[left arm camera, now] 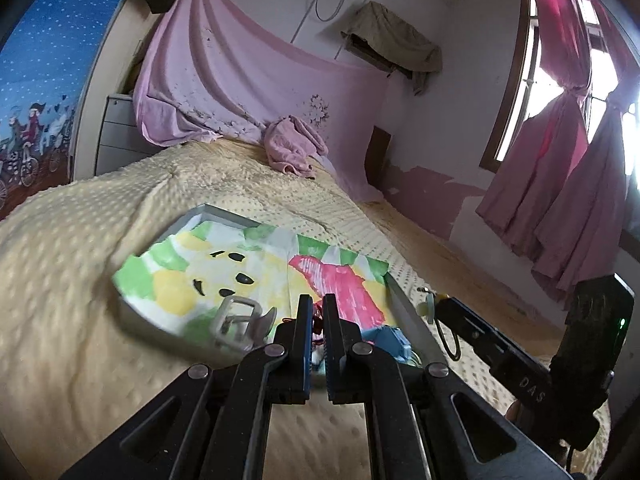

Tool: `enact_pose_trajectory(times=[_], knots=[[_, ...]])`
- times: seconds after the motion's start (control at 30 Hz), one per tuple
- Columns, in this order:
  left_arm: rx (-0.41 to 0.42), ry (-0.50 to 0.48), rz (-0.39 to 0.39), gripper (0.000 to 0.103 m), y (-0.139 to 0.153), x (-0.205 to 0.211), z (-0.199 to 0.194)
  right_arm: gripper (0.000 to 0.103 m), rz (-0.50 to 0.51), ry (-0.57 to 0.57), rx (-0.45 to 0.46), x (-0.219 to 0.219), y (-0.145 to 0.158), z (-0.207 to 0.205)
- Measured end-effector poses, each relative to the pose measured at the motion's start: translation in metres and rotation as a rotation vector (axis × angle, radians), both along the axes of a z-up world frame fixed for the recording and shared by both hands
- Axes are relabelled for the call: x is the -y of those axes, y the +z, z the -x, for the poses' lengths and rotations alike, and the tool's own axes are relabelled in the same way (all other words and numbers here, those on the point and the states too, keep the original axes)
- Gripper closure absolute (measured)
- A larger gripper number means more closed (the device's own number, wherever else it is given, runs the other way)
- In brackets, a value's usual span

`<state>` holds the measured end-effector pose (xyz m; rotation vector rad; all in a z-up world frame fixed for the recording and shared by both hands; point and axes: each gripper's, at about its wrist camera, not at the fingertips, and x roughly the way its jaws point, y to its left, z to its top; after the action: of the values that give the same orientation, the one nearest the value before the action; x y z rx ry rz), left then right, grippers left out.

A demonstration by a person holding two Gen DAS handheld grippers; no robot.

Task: Organize jewelry
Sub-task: 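Carry the red bracelet with the left tool into the tray while the right tool drops the hair tie there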

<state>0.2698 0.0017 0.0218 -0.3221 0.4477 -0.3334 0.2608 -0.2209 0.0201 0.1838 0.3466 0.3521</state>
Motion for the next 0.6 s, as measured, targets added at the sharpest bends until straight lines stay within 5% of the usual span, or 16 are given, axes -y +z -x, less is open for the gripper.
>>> enact_pose_trajectory(times=[0.6], knots=[[-0.124,-0.007,-0.032,0.097,-0.038,0.015,-0.039,0.087,0.062,-0.03,-0.211,-0.008,-0.055,-0.065]])
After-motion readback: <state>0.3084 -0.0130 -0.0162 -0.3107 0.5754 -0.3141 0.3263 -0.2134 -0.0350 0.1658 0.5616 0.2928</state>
